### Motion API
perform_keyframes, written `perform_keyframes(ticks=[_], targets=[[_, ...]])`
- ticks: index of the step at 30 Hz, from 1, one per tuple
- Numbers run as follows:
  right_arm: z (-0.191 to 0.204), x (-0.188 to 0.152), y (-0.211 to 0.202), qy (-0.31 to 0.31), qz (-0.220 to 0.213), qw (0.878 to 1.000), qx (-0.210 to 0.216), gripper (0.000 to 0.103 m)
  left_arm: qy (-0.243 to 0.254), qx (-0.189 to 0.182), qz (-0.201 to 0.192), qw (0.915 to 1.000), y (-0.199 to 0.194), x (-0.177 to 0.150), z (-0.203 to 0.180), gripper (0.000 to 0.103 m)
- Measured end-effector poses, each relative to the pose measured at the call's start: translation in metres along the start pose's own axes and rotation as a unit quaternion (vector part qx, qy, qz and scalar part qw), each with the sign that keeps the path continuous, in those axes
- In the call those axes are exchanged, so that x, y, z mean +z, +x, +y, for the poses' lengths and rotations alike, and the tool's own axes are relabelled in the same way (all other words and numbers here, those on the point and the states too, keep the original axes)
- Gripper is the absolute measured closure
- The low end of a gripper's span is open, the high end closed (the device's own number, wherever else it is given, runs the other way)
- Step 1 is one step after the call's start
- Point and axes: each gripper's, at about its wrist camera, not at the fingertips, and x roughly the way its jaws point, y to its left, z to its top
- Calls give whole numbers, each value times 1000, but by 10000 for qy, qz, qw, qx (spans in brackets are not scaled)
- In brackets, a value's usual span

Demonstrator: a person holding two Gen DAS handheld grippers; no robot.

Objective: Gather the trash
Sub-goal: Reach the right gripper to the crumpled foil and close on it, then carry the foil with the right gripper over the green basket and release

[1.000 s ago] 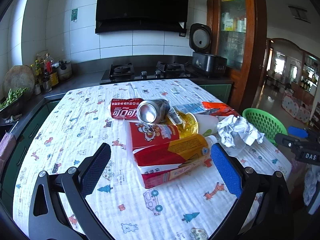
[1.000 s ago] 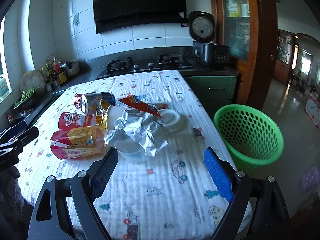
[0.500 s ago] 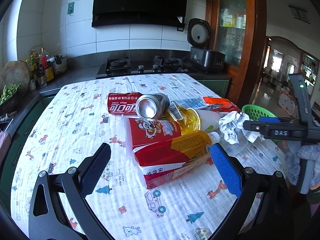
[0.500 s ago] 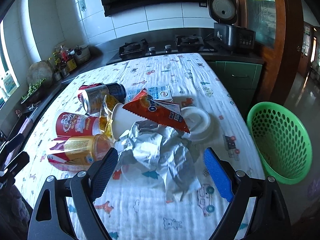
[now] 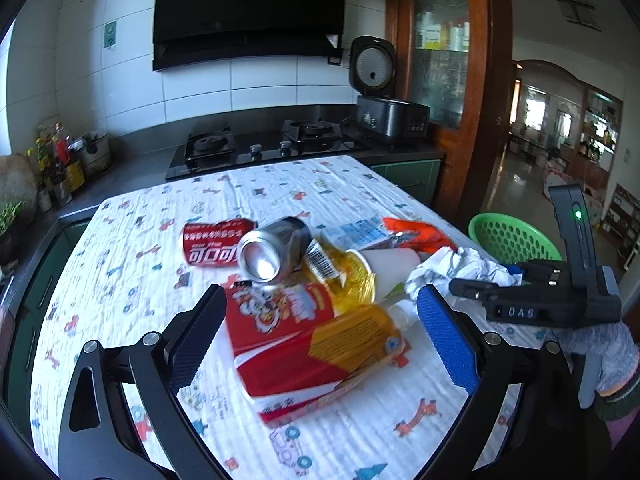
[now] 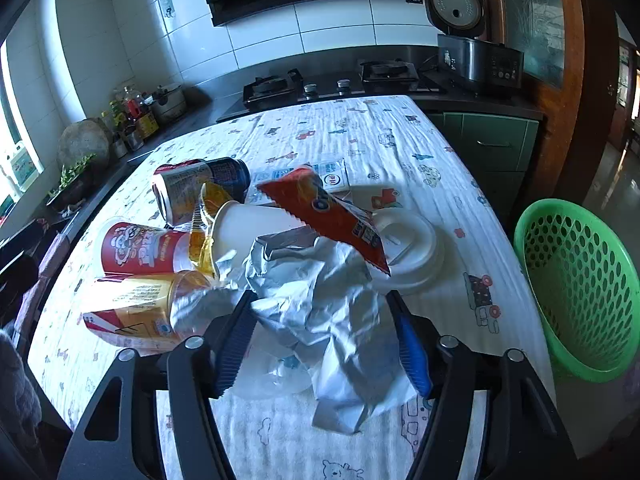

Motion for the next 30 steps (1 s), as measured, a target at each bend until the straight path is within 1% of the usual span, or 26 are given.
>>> perform_keyframes(ticks=[2,3,5,7,12,14,20,23,27,30], targets=[[2,-2,-4,-42,-49,10000,24,50,89,-48,-6,9999,5,6,-8,11],[3,-3,-7,-70,-80,9999,56,51,117,-64,9,9999,8,8,-10,11],[3,-4,-12,-80,-158,9998,96,58,132,-127,60,9998,13,11,-14,14],[4,-6,-18,-63,-243,9996,161,59,103,-241,116,9996,18,13,-17,16],[6,-10,-35,-67,-452,9987,224,61,23,-364,161,9992,24,18,-21,16],[6,-13,-47,-59,-557,9981,251,62,70,-344,164,9992,25,20,-24,16],[-10,-28,-87,11,-867,9962,122,62,216,-417,205,9987,33,26,-37,19],[-21,-37,-107,71,-952,9954,25,62,246,-518,282,9980,41,26,-46,21],[-42,-52,-125,177,-964,9948,-270,62,253,-728,491,9958,54,25,-59,26],[-57,-62,-132,266,-979,9935,-516,61,369,-813,607,9942,67,27,-75,30]])
